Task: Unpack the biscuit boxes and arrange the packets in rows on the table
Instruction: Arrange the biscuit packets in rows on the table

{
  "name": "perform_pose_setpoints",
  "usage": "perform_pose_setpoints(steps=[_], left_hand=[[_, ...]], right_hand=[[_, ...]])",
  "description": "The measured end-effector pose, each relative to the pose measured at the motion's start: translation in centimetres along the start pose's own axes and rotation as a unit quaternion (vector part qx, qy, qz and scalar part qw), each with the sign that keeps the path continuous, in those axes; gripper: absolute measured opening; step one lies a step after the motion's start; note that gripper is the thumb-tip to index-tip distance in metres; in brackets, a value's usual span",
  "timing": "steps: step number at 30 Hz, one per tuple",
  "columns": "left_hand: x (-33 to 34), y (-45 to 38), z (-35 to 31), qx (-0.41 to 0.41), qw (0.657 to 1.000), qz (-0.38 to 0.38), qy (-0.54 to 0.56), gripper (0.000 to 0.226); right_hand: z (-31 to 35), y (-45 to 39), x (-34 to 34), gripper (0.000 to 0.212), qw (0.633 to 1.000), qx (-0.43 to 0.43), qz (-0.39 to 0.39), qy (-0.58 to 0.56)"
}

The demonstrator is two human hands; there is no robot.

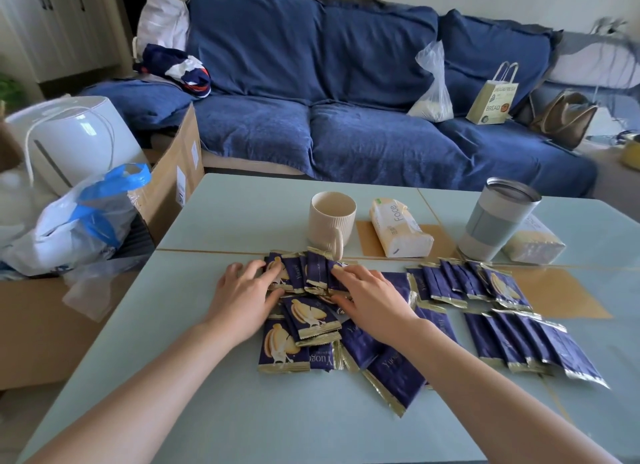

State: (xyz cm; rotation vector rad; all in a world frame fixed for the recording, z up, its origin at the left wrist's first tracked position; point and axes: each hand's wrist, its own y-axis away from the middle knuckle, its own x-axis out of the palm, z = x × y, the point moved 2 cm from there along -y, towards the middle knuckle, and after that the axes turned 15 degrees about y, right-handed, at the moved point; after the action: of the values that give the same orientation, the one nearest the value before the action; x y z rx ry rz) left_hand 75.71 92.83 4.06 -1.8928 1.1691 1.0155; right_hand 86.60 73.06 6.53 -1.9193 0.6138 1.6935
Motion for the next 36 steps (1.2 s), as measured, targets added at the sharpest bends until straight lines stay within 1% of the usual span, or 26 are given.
perform_pose_setpoints(steps=[3,6,9,11,12,14,18,20,22,24,26,29,31,34,36], left_hand=[[0.0,-0.3,0.1,-0.005,1.0,0.009,0.008,0.054],[-0.2,-0.1,0.4,-0.005,0.999,0.012,0.039,0.057],[-1.0,0.8,0.2,0.027,0.995,-0.037,0.083,0.055],[-1.4,1.7,-0.5,0.059,0.99,-0.065,0.113,0.046],[-1.4,2.3,-1.0,0.071,0.987,-0.067,0.126,0.042],[-1.2,3.3,-2.3,0.085,0.984,-0.051,0.147,0.042],[-0.2,4.6,-4.0,0.082,0.981,-0.002,0.176,0.057],[0.2,5.1,-4.2,0.084,0.981,0.009,0.175,0.056],[0.4,5.4,-4.1,0.086,0.979,0.012,0.182,0.053],[0.4,5.7,-3.9,0.093,0.978,0.015,0.185,0.054],[0.4,5.9,-3.8,0.1,0.977,0.022,0.185,0.056],[0.3,6.1,-3.7,0.099,0.976,0.036,0.193,0.066],[0.2,6.0,-3.8,0.097,0.976,0.034,0.191,0.069],[0.1,5.7,-3.9,0.095,0.979,0.028,0.179,0.058],[0.1,5.5,-3.9,0.087,0.981,0.042,0.17,0.056]], right_hand=[[0.5,0.0,-0.1,0.05,1.0,-0.003,-0.001,0.005],[0.5,0.2,-0.4,0.055,1.0,0.002,-0.008,-0.003],[-0.7,0.9,-0.9,0.056,0.999,0.017,-0.028,-0.012],[-1.9,1.5,-1.0,0.055,0.999,0.034,-0.021,-0.009],[-2.5,1.7,-1.0,0.056,0.999,0.042,-0.012,-0.005],[-3.5,2.2,-1.0,0.06,0.998,0.055,0.008,-0.007],[-4.5,2.9,-0.9,0.064,0.997,0.056,0.058,-0.023],[-4.6,3.1,-0.9,0.063,0.995,0.057,0.08,-0.028],[-4.6,3.3,-1.2,0.06,0.994,0.058,0.085,-0.02],[-4.3,3.4,-1.5,0.056,0.996,0.057,0.069,0.002],[-3.6,3.5,-1.7,0.053,0.998,0.049,0.034,0.008],[-1.8,3.5,-1.9,0.044,1.0,0.006,-0.023,0.004],[-0.5,3.5,-2.0,0.035,0.999,-0.026,-0.043,0.007],[0.9,3.5,-1.7,0.032,0.996,-0.06,-0.049,0.044],[1.4,3.3,-1.5,0.035,0.994,-0.058,-0.056,0.068]])
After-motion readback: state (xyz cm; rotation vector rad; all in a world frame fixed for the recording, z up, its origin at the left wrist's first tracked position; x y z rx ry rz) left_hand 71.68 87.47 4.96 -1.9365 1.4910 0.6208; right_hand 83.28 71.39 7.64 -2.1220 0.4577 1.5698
